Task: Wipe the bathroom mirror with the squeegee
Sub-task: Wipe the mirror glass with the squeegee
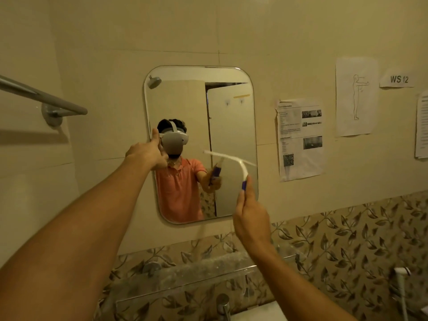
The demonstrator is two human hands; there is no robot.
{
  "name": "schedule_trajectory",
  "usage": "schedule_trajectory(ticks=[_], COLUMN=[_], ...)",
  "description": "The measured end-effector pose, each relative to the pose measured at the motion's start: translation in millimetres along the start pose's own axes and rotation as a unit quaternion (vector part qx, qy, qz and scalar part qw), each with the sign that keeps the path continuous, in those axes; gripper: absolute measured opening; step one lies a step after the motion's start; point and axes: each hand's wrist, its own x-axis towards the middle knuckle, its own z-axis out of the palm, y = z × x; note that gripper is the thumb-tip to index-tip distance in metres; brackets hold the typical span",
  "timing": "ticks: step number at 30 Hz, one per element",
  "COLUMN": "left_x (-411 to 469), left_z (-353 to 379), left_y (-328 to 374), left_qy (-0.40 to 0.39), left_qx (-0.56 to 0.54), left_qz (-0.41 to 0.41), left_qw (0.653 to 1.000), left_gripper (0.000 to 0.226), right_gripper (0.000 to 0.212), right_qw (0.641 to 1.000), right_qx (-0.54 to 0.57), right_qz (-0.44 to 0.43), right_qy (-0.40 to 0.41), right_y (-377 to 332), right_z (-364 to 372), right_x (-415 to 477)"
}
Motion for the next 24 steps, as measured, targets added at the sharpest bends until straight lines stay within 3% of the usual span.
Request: schedule_trajectory(ticks=[6, 12, 24], left_x=[5, 7, 14], left_z=[-5, -2, 2], left_y=[-2, -9, -16], left_qy=[-0.017, -0.008, 0.009], left_qx=[-0.001, -0.010, -0.011], left_qz=[-0.003, 0.004, 0.031], left_qw=[1.000, 1.000, 0.999], left_gripper=[0.099, 0.104, 0.106], right_gripper=[0.053, 0.062, 0.066], right_qw=[0.996, 0.988, 0.984], right_qx=[0.034, -0.052, -0.103], right_qz=[-0.066, -0.142, -0.147], right_qy=[0.052, 0.044, 0.006], right_y=[-92, -157, -147], right_z=[-50, -63, -26], right_x=[91, 141, 119])
